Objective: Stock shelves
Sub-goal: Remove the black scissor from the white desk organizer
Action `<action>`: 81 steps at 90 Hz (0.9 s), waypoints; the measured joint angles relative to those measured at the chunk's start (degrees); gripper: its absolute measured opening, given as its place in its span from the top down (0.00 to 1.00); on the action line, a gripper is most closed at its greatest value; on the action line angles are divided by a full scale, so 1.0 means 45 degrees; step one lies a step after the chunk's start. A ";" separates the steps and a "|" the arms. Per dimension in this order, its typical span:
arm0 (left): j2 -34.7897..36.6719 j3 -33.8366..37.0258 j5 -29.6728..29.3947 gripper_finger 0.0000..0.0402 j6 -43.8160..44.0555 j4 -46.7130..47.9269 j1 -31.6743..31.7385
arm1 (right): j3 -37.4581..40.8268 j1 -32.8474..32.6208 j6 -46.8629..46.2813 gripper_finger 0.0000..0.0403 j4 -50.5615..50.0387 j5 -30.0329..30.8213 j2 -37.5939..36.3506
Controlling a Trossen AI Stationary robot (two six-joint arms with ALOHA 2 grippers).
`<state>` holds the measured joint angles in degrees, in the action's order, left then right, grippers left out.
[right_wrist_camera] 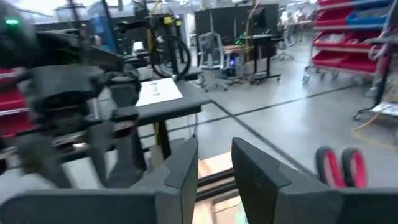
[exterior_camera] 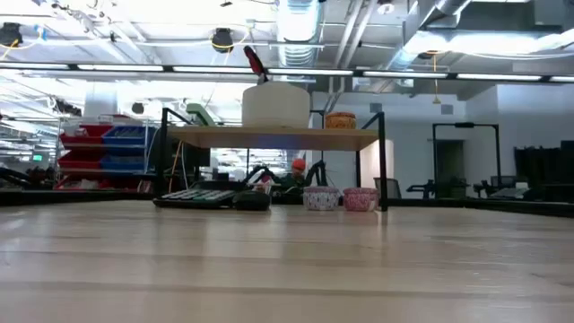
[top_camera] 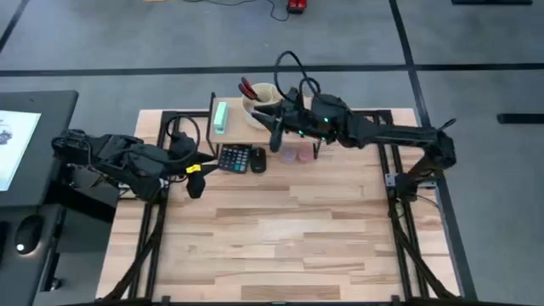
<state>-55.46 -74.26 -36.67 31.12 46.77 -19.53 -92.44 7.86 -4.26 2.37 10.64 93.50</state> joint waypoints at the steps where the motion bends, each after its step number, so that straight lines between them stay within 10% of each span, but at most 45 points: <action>1: 0.0000 0.0000 -0.0002 0.71 -0.0016 0.0026 0.0001 | -0.0058 0.0030 0.0032 0.78 -0.0002 -0.0001 0.0041; 22: 0.0000 0.0083 -0.0022 0.71 -0.0064 0.0062 0.0001 | -0.0400 0.0437 0.1093 0.73 -0.0698 -0.0059 0.0148; 81: -0.0005 0.0087 -0.0049 0.71 0.0621 -0.0156 -0.0001 | -0.0389 0.1837 0.3665 0.17 -0.1430 -0.0010 0.1655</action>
<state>-55.48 -73.87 -36.88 33.91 46.07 -19.53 -94.18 16.12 12.23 -4.06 10.59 100.95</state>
